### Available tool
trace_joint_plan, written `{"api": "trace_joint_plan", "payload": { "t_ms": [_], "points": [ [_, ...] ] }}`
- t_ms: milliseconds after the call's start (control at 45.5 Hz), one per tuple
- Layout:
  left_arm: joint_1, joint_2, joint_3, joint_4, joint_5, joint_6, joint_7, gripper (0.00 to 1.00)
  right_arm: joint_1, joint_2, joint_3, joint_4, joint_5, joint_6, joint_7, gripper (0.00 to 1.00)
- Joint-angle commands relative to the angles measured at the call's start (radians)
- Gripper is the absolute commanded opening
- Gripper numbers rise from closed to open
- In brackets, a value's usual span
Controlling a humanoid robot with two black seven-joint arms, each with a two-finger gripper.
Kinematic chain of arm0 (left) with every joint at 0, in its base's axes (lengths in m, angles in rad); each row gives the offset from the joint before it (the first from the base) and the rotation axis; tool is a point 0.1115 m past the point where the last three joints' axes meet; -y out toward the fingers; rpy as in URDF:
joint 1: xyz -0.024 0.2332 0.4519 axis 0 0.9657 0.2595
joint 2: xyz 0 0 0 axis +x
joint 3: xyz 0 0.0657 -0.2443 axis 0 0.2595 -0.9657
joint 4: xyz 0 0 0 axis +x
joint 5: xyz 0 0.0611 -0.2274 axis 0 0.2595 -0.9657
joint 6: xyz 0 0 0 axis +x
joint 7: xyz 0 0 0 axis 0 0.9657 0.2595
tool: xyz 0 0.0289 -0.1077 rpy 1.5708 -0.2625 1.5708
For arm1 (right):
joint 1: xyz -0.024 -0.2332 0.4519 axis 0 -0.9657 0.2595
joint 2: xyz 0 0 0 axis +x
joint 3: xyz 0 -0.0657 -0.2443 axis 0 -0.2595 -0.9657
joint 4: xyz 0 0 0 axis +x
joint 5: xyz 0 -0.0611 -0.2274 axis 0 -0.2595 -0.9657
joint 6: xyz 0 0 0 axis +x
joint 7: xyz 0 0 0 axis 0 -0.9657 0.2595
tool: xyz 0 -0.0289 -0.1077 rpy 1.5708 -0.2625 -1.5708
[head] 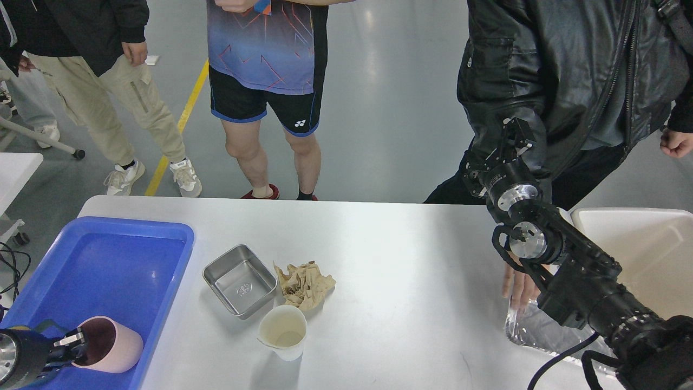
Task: Tidy desktop
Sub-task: 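Lower the pink cup into the blue tray and open the left gripper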
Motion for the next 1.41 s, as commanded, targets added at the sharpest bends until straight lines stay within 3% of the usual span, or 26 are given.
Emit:
{"api": "trace_joint_plan", "payload": {
  "t_ms": [0, 88, 308, 461, 703, 857, 989, 1384],
  "points": [
    [0.002, 0.000, -0.001, 0.001, 0.000, 0.003, -0.001, 0.19, 0.000, 0.000, 0.000, -0.001, 0.000, 0.000, 0.000, 1.00],
    [0.001, 0.001, -0.003, 0.001, 0.000, 0.003, -0.003, 0.27, 0.000, 0.000, 0.000, -0.001, 0.000, 0.000, 0.000, 1.00],
    [-0.010, 0.007, -0.043, -0.001, 0.001, 0.016, -0.003, 0.69, 0.001, 0.000, 0.000, -0.001, 0.000, 0.000, 0.000, 1.00],
    [-0.021, 0.024, -0.066, -0.019, 0.000, 0.005, 0.000, 0.79, 0.005, 0.003, 0.000, 0.000, 0.000, 0.000, 0.000, 1.00],
    [-0.145, 0.153, -0.079, -0.130, 0.001, -0.085, 0.006, 0.84, 0.009, 0.005, 0.000, 0.000, 0.000, 0.000, 0.000, 1.00],
    [-0.330, 0.251, -0.109, -0.160, 0.001, -0.199, 0.006, 0.84, 0.012, 0.005, 0.000, 0.000, 0.000, 0.000, 0.000, 1.00],
    [-0.466, 0.316, -0.122, -0.193, 0.003, -0.221, -0.003, 0.84, 0.014, 0.006, 0.000, 0.000, 0.000, 0.000, 0.000, 1.00],
    [-0.522, 0.498, -0.224, -0.272, 0.004, -0.256, -0.014, 0.84, 0.014, 0.008, 0.000, 0.000, 0.000, -0.002, 0.000, 1.00]
  ]
}}
